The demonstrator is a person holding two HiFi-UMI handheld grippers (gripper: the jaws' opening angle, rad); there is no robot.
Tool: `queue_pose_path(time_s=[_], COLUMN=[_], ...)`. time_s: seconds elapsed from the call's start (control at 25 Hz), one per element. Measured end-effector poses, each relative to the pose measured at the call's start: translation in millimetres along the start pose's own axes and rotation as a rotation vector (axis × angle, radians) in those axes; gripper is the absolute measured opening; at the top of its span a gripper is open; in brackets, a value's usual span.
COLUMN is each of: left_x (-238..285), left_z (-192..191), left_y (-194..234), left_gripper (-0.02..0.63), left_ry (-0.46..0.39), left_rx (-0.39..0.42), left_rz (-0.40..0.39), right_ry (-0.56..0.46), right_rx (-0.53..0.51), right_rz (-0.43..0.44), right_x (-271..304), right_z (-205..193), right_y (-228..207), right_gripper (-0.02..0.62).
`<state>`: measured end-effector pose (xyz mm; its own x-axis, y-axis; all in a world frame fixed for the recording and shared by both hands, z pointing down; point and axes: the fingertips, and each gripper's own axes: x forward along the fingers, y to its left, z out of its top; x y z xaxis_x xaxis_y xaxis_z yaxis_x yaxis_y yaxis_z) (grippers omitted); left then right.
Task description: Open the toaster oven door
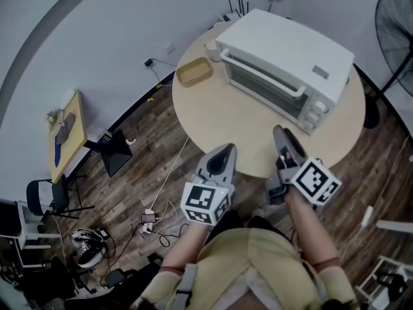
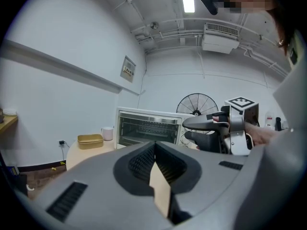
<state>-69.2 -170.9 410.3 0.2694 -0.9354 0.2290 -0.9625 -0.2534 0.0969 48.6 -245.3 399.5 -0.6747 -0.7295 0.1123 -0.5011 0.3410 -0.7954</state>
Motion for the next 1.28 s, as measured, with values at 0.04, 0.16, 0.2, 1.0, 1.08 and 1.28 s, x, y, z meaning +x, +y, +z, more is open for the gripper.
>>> queue_pose_path(time_s=[0.04,0.16,0.2,1.0,1.08,1.28], left_x=[4,16,20,95,101,114], left_z=[3,5,5,23,23,27], left_y=[2,10,13,65,69,75], left_gripper=[0.002,0.002,0.002,0.002,0.002,0.002], left_ry=[-0.002,-0.006,-0.005,0.025,0.032,0.039], left_rx=[-0.001,0.003,0.004,0.005,0.006,0.015], left_rz=[-0.001,-0.011,-0.018,-0.247,-0.267,-0.318], right_ry=[-0.009,-0.039,-0.05,-0.322,-0.336,-0.382], right_rx=[0.009,0.039,0.053,0.244,0.26,0.276], right_rz=[-0.003,-0.027,-0.039,-0.123,-0.128,-0.202], right_x=[4,16,20,73,77,79], right_z=[5,13,15,68,70,78], right_y=[0,-4,-6,-22,-25,-40], right_gripper=[0.153,0.16,0.16,0.172,0.172,0.172])
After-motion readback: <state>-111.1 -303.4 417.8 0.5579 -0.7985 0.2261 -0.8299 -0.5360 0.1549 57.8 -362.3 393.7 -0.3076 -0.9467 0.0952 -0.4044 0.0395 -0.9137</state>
